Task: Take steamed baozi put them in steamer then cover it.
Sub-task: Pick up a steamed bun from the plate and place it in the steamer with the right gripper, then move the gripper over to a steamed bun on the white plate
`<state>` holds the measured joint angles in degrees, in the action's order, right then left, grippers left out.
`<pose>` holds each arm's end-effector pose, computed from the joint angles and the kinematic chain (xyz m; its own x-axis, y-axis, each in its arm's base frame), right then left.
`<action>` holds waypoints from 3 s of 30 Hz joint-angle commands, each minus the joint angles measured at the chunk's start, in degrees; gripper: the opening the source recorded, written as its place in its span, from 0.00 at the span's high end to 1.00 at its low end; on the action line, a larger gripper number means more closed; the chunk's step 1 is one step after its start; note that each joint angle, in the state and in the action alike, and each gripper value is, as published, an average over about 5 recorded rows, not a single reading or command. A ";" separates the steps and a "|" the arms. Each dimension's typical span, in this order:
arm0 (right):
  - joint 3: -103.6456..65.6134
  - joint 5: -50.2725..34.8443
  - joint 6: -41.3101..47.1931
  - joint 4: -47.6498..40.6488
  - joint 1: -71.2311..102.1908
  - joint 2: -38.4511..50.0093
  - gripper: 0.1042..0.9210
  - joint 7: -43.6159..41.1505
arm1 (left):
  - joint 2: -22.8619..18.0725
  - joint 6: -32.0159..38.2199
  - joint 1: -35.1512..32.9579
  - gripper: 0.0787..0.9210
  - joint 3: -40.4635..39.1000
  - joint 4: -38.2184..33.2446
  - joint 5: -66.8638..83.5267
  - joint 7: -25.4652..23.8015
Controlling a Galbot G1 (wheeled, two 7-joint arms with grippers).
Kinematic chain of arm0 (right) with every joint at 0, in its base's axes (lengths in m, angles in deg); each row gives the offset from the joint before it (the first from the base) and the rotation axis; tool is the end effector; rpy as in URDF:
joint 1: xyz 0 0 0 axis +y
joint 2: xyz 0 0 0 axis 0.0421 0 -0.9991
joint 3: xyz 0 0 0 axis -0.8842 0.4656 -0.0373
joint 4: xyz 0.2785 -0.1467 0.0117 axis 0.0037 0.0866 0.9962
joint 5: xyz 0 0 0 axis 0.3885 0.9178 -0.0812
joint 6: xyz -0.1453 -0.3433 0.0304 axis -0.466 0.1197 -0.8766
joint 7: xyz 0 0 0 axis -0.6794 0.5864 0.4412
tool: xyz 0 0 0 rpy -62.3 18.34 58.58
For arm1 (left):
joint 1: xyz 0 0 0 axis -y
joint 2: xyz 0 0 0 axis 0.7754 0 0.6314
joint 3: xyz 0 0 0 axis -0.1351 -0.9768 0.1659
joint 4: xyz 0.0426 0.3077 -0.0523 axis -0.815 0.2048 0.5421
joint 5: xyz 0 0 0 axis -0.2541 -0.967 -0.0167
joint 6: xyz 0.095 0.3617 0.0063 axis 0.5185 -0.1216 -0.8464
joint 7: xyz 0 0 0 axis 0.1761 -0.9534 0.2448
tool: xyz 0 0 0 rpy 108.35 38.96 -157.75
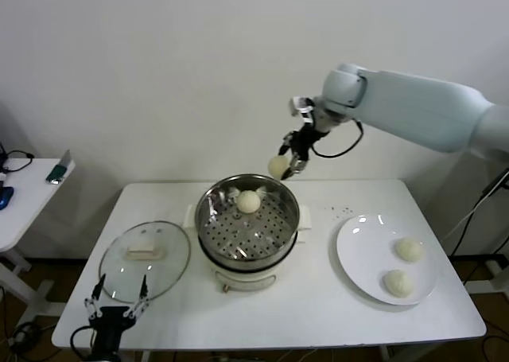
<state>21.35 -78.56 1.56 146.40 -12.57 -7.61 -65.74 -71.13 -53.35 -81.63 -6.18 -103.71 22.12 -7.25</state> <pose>0.5840 0.1045 0.0021 -0.1444 -0.3884 0.9101 -0.9627 -0.1577 -0.2200 0.1475 0.0786 -0.3271 -0.9818 -0.1505 0.1159 -0.1157 0.9578 0.2631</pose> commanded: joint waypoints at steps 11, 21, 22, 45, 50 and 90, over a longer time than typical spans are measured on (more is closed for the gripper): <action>4.06 -3.61 0.94 -4.44 7.68 -16.22 0.30 1.64 | -0.33 0.33 0.22 0.12 0.30 0.47 0.23 -0.70; 6.72 -3.22 0.64 -5.69 9.65 -17.32 0.29 2.00 | -0.41 0.47 1.03 0.12 0.19 1.64 0.73 -0.67; 6.89 -3.12 0.62 -5.72 9.77 -17.33 0.29 2.02 | -0.33 0.52 1.10 0.12 0.23 1.80 0.80 -0.65; 6.30 -0.39 -0.62 2.89 2.58 -8.60 0.12 1.00 | 0.79 0.96 1.75 0.12 -0.14 2.89 -0.40 -1.71; 6.44 1.43 -0.79 11.61 -2.01 1.11 0.12 0.68 | 0.64 0.98 2.31 0.12 -0.38 2.97 -0.97 -1.55; -4.24 41.92 -6.47 19.05 23.37 44.29 0.12 -4.66 | -0.52 -0.93 2.33 0.12 -0.14 3.78 -4.47 -0.01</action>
<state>22.94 -43.52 -4.01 168.64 1.12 33.12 -69.66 -71.62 -54.21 -79.31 -6.35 -100.11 17.86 -7.31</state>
